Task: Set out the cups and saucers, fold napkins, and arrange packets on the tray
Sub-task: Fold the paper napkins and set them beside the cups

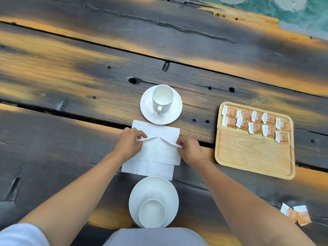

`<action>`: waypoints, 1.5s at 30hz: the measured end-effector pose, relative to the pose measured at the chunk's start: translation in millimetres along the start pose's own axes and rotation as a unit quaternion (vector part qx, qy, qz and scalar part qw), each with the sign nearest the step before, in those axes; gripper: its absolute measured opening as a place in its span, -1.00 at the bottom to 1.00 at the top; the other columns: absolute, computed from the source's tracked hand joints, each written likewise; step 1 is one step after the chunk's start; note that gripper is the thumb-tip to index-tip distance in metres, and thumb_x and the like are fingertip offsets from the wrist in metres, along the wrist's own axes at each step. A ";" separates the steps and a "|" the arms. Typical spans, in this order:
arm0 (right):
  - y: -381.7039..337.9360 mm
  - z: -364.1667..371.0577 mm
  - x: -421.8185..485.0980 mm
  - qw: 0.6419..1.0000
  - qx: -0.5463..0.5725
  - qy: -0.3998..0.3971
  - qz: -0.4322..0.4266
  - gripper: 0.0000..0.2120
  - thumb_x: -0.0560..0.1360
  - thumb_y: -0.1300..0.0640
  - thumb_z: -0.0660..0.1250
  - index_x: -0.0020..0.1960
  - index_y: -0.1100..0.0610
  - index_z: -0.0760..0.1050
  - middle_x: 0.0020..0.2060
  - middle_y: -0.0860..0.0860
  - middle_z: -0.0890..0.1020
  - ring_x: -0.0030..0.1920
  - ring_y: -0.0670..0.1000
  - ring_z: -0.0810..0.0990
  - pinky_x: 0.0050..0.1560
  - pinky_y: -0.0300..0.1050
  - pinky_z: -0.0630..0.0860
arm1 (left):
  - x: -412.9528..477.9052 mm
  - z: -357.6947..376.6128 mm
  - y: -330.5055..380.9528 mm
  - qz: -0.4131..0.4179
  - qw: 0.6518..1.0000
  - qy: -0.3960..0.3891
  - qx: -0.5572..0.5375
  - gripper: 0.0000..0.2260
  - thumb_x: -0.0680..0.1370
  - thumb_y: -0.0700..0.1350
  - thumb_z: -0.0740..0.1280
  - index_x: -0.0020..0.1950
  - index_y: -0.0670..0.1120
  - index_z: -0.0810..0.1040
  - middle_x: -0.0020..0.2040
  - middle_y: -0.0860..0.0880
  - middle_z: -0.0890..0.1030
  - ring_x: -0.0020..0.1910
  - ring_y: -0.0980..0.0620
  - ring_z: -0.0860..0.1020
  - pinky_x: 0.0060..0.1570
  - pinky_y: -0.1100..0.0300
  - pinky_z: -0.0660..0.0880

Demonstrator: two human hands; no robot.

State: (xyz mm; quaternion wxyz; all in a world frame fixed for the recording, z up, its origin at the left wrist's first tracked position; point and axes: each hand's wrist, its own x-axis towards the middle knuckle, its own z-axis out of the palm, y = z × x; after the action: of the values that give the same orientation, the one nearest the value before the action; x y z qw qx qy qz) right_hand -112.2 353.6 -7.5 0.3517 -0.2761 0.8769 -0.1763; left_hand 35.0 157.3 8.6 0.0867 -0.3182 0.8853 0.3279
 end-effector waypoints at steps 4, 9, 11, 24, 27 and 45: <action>3.3 -8.2 -4.5 0.990 0.091 0.106 -0.021 -0.76 0.40 0.38 0.27 -0.15 0.08 0.58 -0.11 -0.06 0.52 -0.05 -0.02 0.46 -0.07 -0.18 0.35 | -10.2 -13.6 -2.7 0.075 0.990 0.114 -0.037 -0.81 0.43 -0.32 0.43 -0.16 -0.02 0.70 -0.18 0.05 0.53 -0.04 -0.01 0.40 -0.05 0.15 0.37; -1.4 -8.3 -16.9 0.968 0.162 0.193 0.005 -0.79 0.45 0.39 0.29 -0.21 0.13 0.60 -0.10 -0.06 0.49 -0.09 -0.08 0.45 -0.11 -0.47 0.29 | -34.3 -9.7 -2.6 0.148 0.975 0.165 -0.017 -0.81 0.35 -0.38 0.50 -0.24 -0.09 0.71 -0.13 -0.06 0.59 -0.09 -0.12 0.48 -0.23 0.01 0.50; -3.8 -4.7 -24.7 0.951 0.227 0.206 0.045 -0.69 0.43 0.45 0.24 -0.27 0.10 0.58 -0.11 -0.07 0.48 -0.12 -0.09 0.46 -0.15 -0.57 0.30 | -44.1 -4.7 -1.7 0.164 0.970 0.182 -0.010 -0.82 0.34 -0.39 0.50 -0.28 -0.10 0.69 -0.12 -0.09 0.61 -0.09 -0.17 0.51 -0.25 0.01 0.51; 13.7 13.9 -53.0 0.822 0.515 0.199 0.142 -0.64 0.48 0.44 0.33 -0.30 0.05 0.68 -0.03 0.12 0.69 -0.22 -0.01 0.67 -0.29 -0.22 0.60 | -77.7 11.6 12.3 0.194 0.954 0.228 0.002 -0.79 0.32 -0.41 0.51 -0.29 -0.09 0.67 -0.05 -0.16 0.60 -0.02 -0.17 0.44 -0.22 0.05 0.48; 13.8 9.9 -48.8 0.817 0.531 0.172 0.143 -0.66 0.48 0.43 0.31 -0.21 0.06 0.71 -0.10 0.00 0.73 -0.26 -0.01 0.71 -0.25 -0.21 0.64 | -68.8 9.9 11.7 0.200 0.948 0.247 -0.003 -0.78 0.33 -0.43 0.48 -0.30 -0.10 0.66 -0.05 -0.16 0.60 -0.03 -0.15 0.43 -0.22 0.08 0.46; 2.5 9.8 -51.9 0.936 0.317 0.086 0.128 -0.83 0.48 0.11 0.31 -0.07 -0.11 0.63 -0.09 -0.30 0.61 -0.13 -0.02 0.68 -0.04 -0.14 0.59 | -65.1 56.8 -25.9 0.068 0.984 -0.098 0.135 -0.53 0.58 0.11 0.16 0.50 0.08 0.30 0.59 0.09 0.11 0.48 -0.05 0.04 0.41 0.04 0.05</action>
State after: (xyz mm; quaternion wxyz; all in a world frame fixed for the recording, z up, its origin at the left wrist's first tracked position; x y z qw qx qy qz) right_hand -75.0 386.0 11.4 0.3641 -0.0192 0.8304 -0.4214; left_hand 98.9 211.3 -25.1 0.1929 -0.2090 0.9281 0.2403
